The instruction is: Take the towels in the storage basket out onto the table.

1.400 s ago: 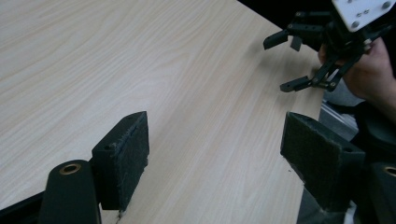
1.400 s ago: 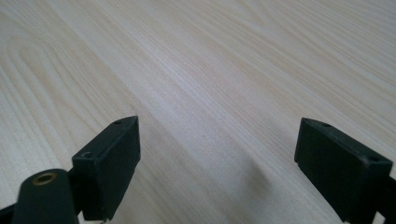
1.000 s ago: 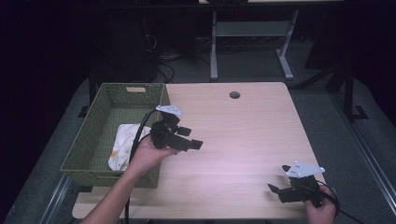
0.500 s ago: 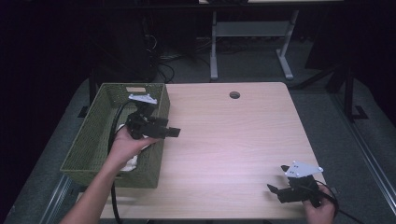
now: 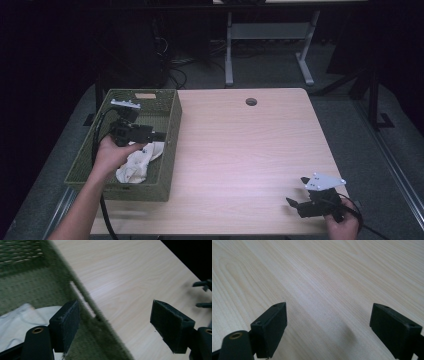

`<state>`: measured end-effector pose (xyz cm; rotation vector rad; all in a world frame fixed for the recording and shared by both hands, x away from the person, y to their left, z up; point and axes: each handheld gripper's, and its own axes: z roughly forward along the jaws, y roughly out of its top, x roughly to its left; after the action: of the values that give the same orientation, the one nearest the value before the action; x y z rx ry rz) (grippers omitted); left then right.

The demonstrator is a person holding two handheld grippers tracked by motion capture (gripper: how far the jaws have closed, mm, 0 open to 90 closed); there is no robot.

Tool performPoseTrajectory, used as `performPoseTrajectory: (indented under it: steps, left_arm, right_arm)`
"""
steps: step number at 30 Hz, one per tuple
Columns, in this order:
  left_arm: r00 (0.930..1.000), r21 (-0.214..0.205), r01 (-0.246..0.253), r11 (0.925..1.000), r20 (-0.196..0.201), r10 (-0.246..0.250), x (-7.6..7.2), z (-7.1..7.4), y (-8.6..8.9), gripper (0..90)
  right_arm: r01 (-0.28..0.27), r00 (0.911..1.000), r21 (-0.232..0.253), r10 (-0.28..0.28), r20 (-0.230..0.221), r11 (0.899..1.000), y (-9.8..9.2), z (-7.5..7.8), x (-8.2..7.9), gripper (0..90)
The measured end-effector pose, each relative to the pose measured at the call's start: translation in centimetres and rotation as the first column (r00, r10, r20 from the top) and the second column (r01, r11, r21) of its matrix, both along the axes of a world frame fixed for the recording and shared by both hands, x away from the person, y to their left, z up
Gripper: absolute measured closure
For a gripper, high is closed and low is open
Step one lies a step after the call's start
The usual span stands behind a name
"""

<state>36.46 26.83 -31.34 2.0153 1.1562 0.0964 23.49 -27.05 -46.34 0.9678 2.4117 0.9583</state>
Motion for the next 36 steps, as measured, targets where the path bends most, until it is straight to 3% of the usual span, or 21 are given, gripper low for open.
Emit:
performPoseTrajectory:
  steps: [3,5,9,15,17,19,20,22,23,24,27,29,31,33,36]
  left_arm:
    - [0.9990,0.027,-0.044,0.9987,0.001,0.044,0.2,-0.3,1.2,23.5]
    - [0.9978,0.029,-0.065,0.9975,-0.013,0.065,0.3,-0.7,1.9,23.6]
    - [0.9942,0.072,-0.096,0.9927,-0.042,0.100,0.7,-1.6,2.8,23.6]
    - [0.9832,0.153,-0.132,0.9793,-0.105,0.149,1.3,-3.3,3.8,23.6]
    - [0.9789,0.161,-0.142,0.9767,-0.124,0.163,1.5,-3.8,4.3,23.6]
    - [0.9716,0.201,-0.160,0.9664,-0.141,0.190,1.7,-4.4,4.6,23.7]
    - [0.9679,0.235,-0.168,0.9574,-0.145,0.206,1.8,-4.7,4.7,23.9]
    - [0.9571,0.313,-0.179,0.9326,-0.164,0.239,2.1,-5.2,4.8,26.2]
    - [0.9548,0.329,-0.173,0.9285,-0.175,0.240,2.2,-5.5,4.8,26.3]
    - [0.9537,0.343,-0.164,0.9250,-0.185,0.238,2.2,-5.8,4.7,27.0]
    - [0.9563,0.405,-0.136,0.9044,-0.185,0.226,2.3,-6.5,4.2,28.5]
    - [0.9555,0.427,-0.124,0.8958,-0.192,0.224,2.3,-6.9,4.0,30.8]
    - [0.9522,0.443,-0.107,0.8902,-0.212,0.220,2.4,-7.3,3.9,32.3]
    - [0.9455,0.460,-0.094,0.8826,-0.236,0.224,2.6,-7.8,3.9,32.8]
    - [0.9328,0.465,-0.099,0.8796,-0.264,0.245,2.8,-8.4,4.0,34.8]
  right_arm:
    - [-0.006,1.0000,-0.003,0.006,0.002,1.000,0.0,0.0,0.0,13.9]
    - [-0.005,1.0000,-0.001,0.005,0.004,1.000,0.0,0.0,0.0,14.0]
    - [-0.003,1.0000,-0.003,0.003,0.004,1.000,0.0,0.0,0.0,13.9]
    - [-0.010,0.9999,-0.011,0.010,0.010,1.000,-0.1,0.1,0.0,14.0]
    - [-0.010,0.9999,-0.013,0.010,0.011,1.000,-0.1,0.1,0.0,14.0]
    - [-0.011,0.9999,-0.015,0.011,0.012,1.000,-0.1,0.0,0.0,14.0]
    - [-0.008,0.9999,-0.010,0.008,0.008,1.000,-0.1,0.1,-0.1,14.0]
    - [-0.005,1.0000,-0.001,0.005,0.008,1.000,0.0,0.1,-0.2,13.9]
    - [-0.008,0.9999,-0.001,0.008,0.008,1.000,0.0,0.2,-0.3,14.0]
    - [-0.010,0.9999,-0.006,0.010,0.010,1.000,0.0,0.2,-0.2,14.0]
    - [-0.005,1.0000,-0.003,0.005,0.004,1.000,0.2,0.1,-0.2,14.0]
    - [-0.019,0.9997,-0.024,0.019,0.015,1.000,0.1,0.1,-0.1,13.9]
    - [-0.009,0.9999,-0.006,0.009,0.005,1.000,0.2,0.1,-0.2,14.0]
    - [-0.012,0.9999,-0.008,0.012,0.010,1.000,0.2,0.2,-0.3,14.0]
    - [-0.015,0.9998,-0.009,0.015,0.014,1.000,0.2,0.2,-0.2,14.0]
